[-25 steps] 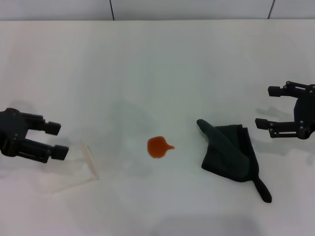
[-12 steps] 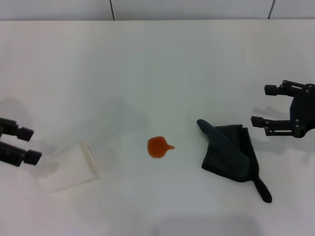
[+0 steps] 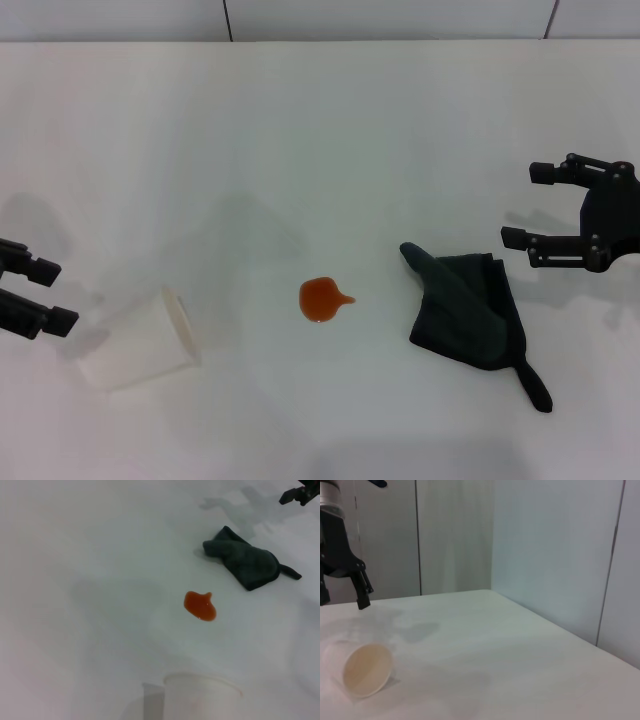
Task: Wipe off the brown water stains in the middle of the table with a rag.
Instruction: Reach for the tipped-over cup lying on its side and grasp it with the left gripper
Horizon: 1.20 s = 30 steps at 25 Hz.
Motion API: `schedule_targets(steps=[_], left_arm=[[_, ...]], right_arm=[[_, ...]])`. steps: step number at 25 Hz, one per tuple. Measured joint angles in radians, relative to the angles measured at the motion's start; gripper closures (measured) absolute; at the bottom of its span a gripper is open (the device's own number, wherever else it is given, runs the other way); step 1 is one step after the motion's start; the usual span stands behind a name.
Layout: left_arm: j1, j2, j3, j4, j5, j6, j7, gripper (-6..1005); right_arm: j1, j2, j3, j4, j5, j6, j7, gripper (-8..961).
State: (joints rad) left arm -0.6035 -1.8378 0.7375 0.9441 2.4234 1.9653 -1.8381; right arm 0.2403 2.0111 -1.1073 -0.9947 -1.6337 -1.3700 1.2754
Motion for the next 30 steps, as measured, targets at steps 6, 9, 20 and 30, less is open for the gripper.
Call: schedule_targets(steps=[6,9,20,30], left_arm=[[-0.005,-0.019,0.002,-0.002,0.003,-0.028,0.024,119],[-0.008,-0.034,0.012,-0.002,0.006,-0.047,0.033,119],[-0.001,-0.071,0.091,-0.004,0.009,-0.106,0.040,119],[0.009,-0.085,0.098,-0.009,0.010,-0.130,0.046,119]], right_arm=[[-0.001,0.000,-0.004,0.001,0.003,0.000,-0.001,81],[-0.001,0.000,-0.005,0.001,0.003,0.000,-0.001,81],[-0.003,0.000,-0.011,0.001,0.011,0.000,-0.001,81],[-0.004,0.000,-0.017,0.001,0.014,0.001,-0.002,81]])
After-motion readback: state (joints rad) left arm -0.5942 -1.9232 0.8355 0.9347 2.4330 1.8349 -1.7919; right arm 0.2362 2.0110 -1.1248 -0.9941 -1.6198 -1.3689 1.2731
